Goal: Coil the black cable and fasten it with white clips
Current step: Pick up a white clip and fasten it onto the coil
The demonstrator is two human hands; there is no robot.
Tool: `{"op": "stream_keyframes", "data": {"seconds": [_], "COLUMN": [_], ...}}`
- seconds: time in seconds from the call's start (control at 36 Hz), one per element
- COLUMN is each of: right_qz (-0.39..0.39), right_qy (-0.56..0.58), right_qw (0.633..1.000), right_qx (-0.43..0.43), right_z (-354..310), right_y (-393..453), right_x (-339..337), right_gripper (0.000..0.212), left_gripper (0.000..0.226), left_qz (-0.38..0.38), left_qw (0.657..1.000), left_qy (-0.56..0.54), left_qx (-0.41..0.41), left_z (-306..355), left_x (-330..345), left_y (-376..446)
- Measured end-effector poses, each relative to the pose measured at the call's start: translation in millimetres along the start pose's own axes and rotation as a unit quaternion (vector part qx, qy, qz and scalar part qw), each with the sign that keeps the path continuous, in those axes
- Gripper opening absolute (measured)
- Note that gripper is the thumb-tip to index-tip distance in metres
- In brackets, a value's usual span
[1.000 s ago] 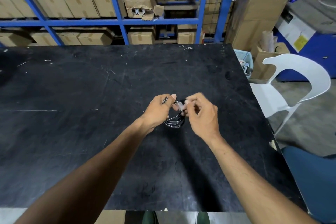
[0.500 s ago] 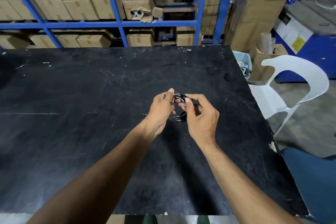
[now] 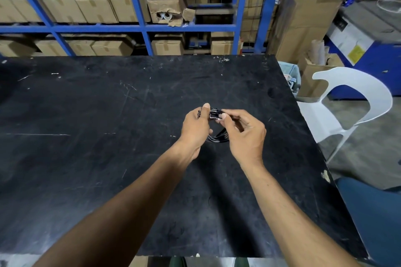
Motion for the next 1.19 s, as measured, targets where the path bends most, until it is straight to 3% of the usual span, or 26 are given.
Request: {"op": "stream_keyframes", "data": {"seconds": [0.22, 0.36, 0.61, 0.75, 0.89, 0.97, 1.06, 1.19], "right_qz": [-0.108, -0.109, -0.098, -0.152, -0.185, -0.179, -0.167, -0.182], "right_qy": [-0.094, -0.139, -0.131, -0.138, -0.187, -0.173, -0.151, -0.153], "right_qw": [0.987, 0.977, 0.978, 0.964, 0.944, 0.954, 0.968, 0.968], "right_qx": [-0.068, -0.120, -0.131, -0.171, -0.199, -0.168, -0.115, -0.075], "right_z": [5.3, 4.2, 4.6, 6.2, 12.1, 13.0, 14.3, 18.1], "right_y": [-0.7, -3.3, 0.5, 1.9, 7.1, 9.9, 15.3, 27.0], "right_x": [-8.0, -8.4, -8.5, -9.2, -14.0, -14.0, -15.9, -18.8], "right_gripper": [0.011, 0.012, 0.011, 0.021, 0.011, 0.002, 0.010, 0.015], "left_gripper": [0.048, 0.041, 0.045, 0.044, 0.037, 0.037, 0.041, 0.040], "left_qz": [0.022, -0.007, -0.047, -0.060, -0.091, -0.086, -0.054, -0.104], "left_qw": [1.000, 1.000, 0.998, 0.995, 0.987, 0.991, 0.998, 0.994], "left_qy": [0.015, -0.024, -0.022, -0.067, -0.105, -0.088, -0.011, -0.010], "left_qx": [0.012, -0.019, -0.029, -0.037, -0.075, -0.054, -0.015, -0.026], "left_z": [-1.3, -0.8, 1.7, 0.2, -7.7, -10.2, -15.4, -23.3], "left_x": [-0.8, 1.9, 2.2, 2.6, 0.4, 0.7, -0.9, -3.6], "left_y": [2.1, 5.5, 5.7, 3.4, 3.2, 3.8, 5.5, 3.7]}}
Point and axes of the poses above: each hand's wrist, its own y-axis towards the middle knuckle, its own x-axis out of the palm, z = x × y, the point moved 1 cm from there along y, towards the middle knuckle, and after that the axes turned 14 degrees about -x, right-handed, at the moved point
